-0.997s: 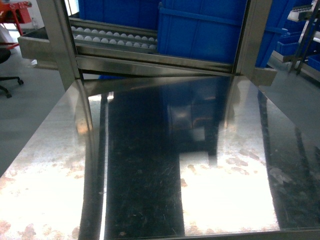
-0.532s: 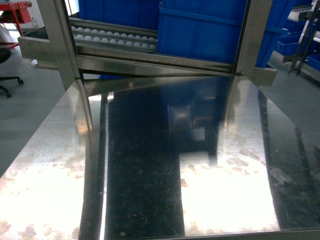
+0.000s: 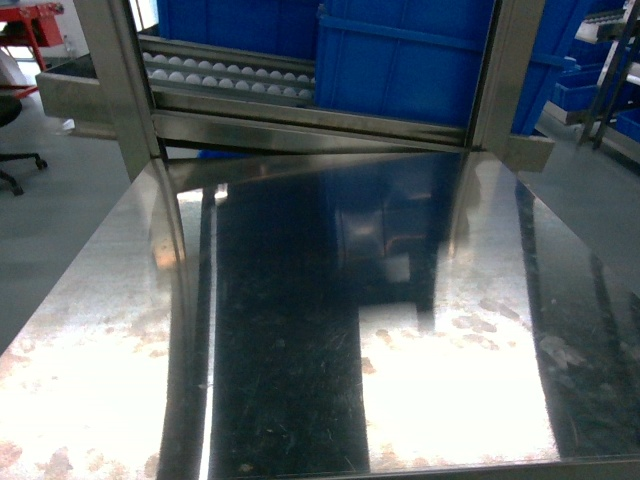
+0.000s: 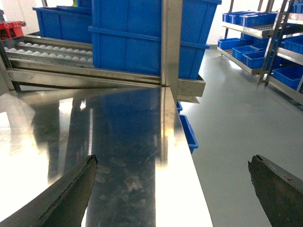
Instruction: Pick capacitor and pack into box
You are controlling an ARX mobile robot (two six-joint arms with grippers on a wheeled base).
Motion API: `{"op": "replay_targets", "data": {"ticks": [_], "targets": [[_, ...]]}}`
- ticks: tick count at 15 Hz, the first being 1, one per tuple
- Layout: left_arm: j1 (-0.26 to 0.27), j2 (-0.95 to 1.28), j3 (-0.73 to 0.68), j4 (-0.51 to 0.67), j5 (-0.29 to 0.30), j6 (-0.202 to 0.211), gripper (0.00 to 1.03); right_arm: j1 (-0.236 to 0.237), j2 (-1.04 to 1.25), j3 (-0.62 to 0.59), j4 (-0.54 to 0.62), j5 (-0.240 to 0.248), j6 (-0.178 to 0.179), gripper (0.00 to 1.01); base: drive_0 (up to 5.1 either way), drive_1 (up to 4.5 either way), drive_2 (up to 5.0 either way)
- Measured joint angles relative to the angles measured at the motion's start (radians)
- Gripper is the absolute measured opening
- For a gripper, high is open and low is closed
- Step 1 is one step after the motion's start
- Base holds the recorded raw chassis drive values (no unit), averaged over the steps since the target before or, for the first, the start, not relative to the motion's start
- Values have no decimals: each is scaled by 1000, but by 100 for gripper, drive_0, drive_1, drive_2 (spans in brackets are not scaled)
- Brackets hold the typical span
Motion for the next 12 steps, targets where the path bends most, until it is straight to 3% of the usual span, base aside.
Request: {"op": "replay_targets", "data": {"ticks": [10, 11, 12], "targets": [[0, 0, 0, 0, 0, 0, 44, 0, 0, 0, 0, 0, 0, 98, 0, 0, 0], [11, -24, 18, -114, 26, -3, 44, 0, 0, 0, 0, 0, 0, 98, 0, 0, 0], [43, -83, 17, -239, 92, -3, 44, 0, 0, 0, 0, 0, 0, 98, 0, 0, 0]]}}
